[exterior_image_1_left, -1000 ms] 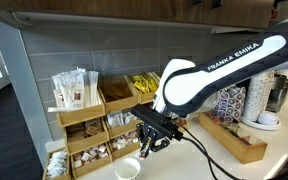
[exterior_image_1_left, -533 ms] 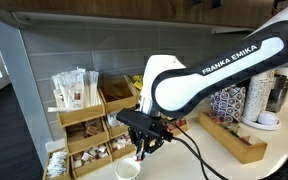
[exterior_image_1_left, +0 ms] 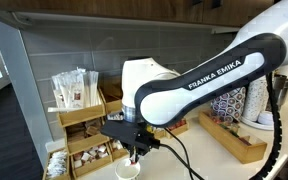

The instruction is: Empty the pod into the cup

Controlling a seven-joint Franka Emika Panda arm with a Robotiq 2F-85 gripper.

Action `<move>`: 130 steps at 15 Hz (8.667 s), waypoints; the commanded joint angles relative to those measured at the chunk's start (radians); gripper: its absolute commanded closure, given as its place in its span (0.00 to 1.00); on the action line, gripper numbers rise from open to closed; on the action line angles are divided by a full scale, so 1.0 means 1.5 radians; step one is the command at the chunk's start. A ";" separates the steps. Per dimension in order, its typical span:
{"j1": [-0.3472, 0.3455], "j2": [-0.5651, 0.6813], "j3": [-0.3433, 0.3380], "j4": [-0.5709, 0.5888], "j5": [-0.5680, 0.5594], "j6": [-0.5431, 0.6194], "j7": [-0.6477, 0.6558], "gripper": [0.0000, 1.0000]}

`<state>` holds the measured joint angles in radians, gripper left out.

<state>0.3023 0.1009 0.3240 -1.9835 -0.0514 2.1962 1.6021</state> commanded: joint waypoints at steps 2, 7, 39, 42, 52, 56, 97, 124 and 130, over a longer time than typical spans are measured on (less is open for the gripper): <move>0.033 0.050 -0.015 0.063 -0.089 -0.046 0.035 0.95; 0.060 0.079 -0.026 0.108 -0.173 -0.090 0.039 0.95; 0.137 0.096 -0.022 0.164 -0.334 -0.219 0.000 0.95; 0.143 0.105 -0.021 0.169 -0.362 -0.220 0.005 0.95; 0.156 0.102 -0.011 0.156 -0.428 -0.208 -0.018 0.95; 0.156 0.091 -0.005 0.140 -0.441 -0.194 -0.029 0.95; 0.147 0.053 0.013 0.096 -0.514 -0.196 -0.090 0.95; 0.138 0.039 0.016 0.075 -0.504 -0.166 -0.096 0.95; 0.133 0.038 0.015 0.063 -0.505 -0.162 -0.089 0.95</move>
<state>0.5187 0.1857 0.3391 -1.8450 -0.8012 1.9241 1.4578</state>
